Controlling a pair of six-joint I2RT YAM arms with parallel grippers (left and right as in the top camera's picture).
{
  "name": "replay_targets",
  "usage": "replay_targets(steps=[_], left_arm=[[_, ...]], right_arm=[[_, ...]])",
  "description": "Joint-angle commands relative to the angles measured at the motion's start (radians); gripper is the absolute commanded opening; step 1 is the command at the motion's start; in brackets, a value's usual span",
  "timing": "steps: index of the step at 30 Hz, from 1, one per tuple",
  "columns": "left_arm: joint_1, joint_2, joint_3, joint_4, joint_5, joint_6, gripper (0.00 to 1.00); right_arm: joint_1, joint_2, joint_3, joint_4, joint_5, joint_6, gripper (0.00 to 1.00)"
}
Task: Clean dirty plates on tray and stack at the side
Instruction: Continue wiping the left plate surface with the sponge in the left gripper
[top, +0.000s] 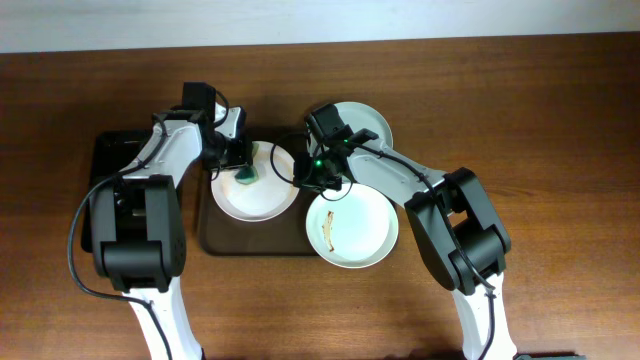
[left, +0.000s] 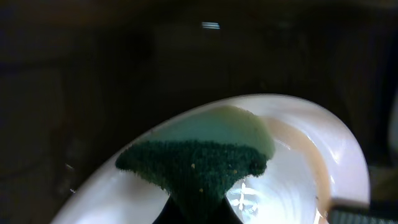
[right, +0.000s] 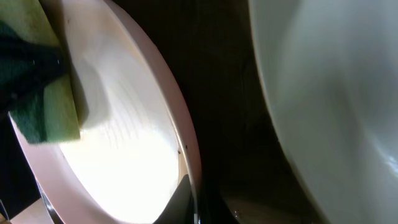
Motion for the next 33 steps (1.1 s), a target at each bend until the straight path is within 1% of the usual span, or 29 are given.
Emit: replay_targets(steps=[1,3,5,8,12,14,15,17,18,20,22,26,29,30,32,33], left_arm=[[0.000,0.036,0.005,-0.003,-0.241,-0.061,0.00],[0.000,0.036,0.005,-0.043,-0.331,-0.133,0.00],[0.000,0.036,0.005,-0.091,-0.391,-0.158,0.00],[0.000,0.036,0.005,-0.156,-0.420,-0.158,0.00],[0.001,0.036,0.009,-0.282,-0.410,-0.154,0.00],[0.001,0.036,0.009,-0.338,-0.335,-0.087,0.00],[0.001,0.036,0.009,-0.361,-0.246,-0.015,0.00],[0.001,0.036,0.009,-0.378,-0.124,0.069,0.00],[0.001,0.036,0.009,-0.377,-0.024,0.132,0.00],[0.001,0.036,0.009,-0.361,0.098,0.201,0.00],[0.001,0.036,0.009,-0.330,0.164,0.226,0.00],[0.001,0.036,0.009,-0.235,0.203,0.225,0.00],[0.001,0.036,0.009,-0.146,0.195,0.183,0.00],[0.001,0.036,0.009,-0.112,0.158,0.137,0.00],[0.001,0.036,0.009,-0.069,0.031,0.013,0.00],[0.001,0.036,0.009,-0.061,-0.072,-0.076,0.00]], right_arm=[[-0.003,0.011,-0.007,-0.014,0.017,-0.014,0.04],[-0.003,0.011,-0.007,-0.013,0.017,-0.014,0.04],[-0.003,0.011,-0.007,-0.014,0.017,-0.014,0.04],[-0.003,0.011,-0.007,-0.016,0.016,-0.014,0.04],[-0.003,0.011,-0.007,-0.018,0.016,-0.014,0.04],[-0.003,0.011,-0.007,-0.020,0.016,-0.014,0.04],[-0.003,0.011,-0.007,-0.020,0.015,-0.014,0.04],[-0.003,0.011,-0.007,-0.020,0.013,-0.014,0.04],[-0.003,0.011,-0.007,-0.020,0.013,-0.014,0.04],[-0.003,0.011,-0.007,-0.020,0.013,-0.014,0.04],[-0.003,0.011,-0.007,-0.021,0.013,-0.014,0.04],[-0.003,0.011,-0.007,-0.026,0.013,-0.014,0.04],[-0.003,0.011,-0.007,-0.028,0.013,-0.014,0.04],[-0.003,0.011,-0.007,-0.028,0.013,-0.014,0.04],[-0.003,0.011,-0.007,-0.029,0.013,-0.014,0.04],[-0.003,0.011,-0.007,-0.031,0.014,-0.014,0.04]])
